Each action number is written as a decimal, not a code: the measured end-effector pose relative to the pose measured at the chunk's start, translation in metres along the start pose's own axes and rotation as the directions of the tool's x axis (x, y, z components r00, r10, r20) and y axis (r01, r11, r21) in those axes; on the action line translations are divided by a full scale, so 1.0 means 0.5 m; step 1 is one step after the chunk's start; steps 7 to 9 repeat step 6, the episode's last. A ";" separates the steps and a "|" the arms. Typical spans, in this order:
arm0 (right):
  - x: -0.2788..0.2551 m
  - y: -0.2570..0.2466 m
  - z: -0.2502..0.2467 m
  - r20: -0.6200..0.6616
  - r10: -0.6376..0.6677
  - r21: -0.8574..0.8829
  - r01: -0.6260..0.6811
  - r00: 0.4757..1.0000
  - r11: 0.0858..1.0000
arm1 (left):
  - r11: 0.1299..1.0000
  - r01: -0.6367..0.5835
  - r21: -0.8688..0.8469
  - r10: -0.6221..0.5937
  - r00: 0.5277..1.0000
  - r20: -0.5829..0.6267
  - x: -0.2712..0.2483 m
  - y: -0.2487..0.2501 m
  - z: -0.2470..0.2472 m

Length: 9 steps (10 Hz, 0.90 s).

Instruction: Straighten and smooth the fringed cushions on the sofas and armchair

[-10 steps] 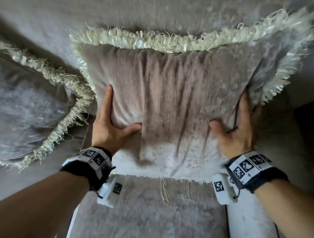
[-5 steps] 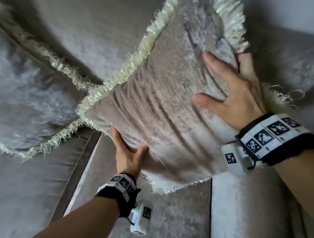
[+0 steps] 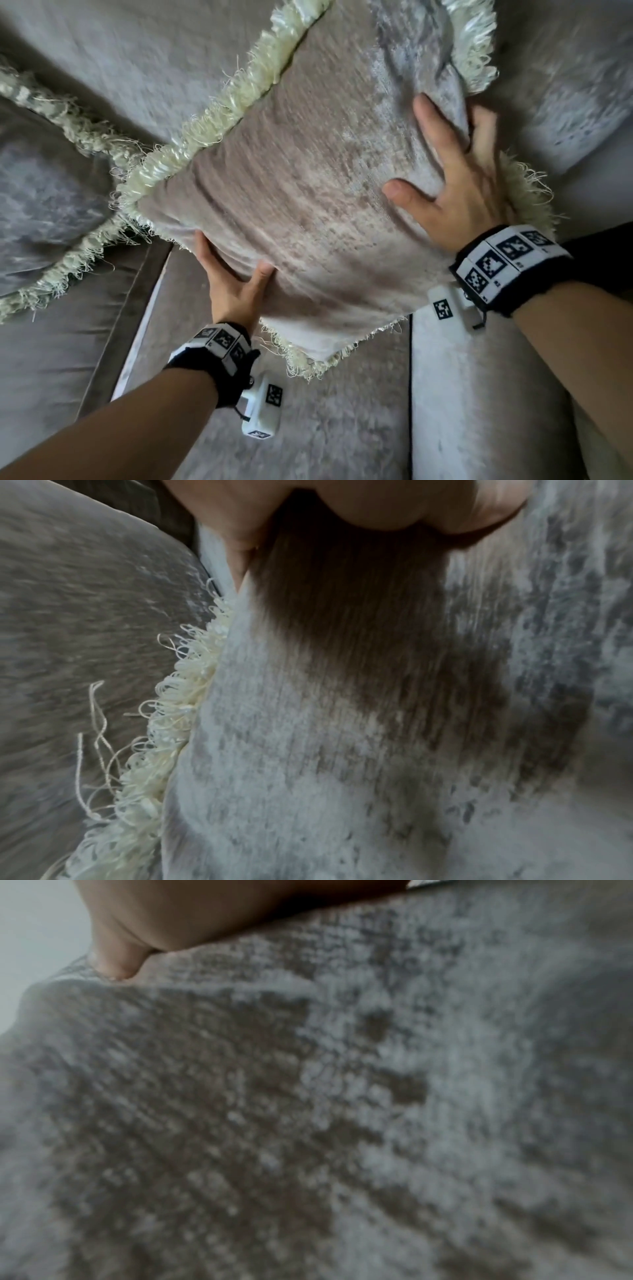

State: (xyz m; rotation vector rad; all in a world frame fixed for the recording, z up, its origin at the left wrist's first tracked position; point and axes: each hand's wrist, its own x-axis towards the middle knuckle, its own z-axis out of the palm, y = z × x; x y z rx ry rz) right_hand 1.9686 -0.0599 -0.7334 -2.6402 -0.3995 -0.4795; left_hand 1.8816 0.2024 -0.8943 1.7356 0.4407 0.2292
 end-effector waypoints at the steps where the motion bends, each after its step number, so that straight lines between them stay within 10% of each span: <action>1: -0.002 0.000 -0.004 -0.010 -0.011 0.003 0.011 1.000 1.000 | 0.999 0.034 -0.022 -0.035 0.998 -0.055 0.001 0.009 0.006; 5: -0.029 -0.046 -0.073 -0.043 0.025 -0.031 -0.027 0.999 0.999 | 0.956 0.259 0.140 -0.210 0.932 -0.295 -0.005 0.122 -0.059; 9: -0.009 -0.087 -0.127 -0.012 -0.080 -0.075 0.079 0.997 0.994 | 0.942 0.152 0.299 -0.083 0.969 -0.231 0.013 0.227 -0.109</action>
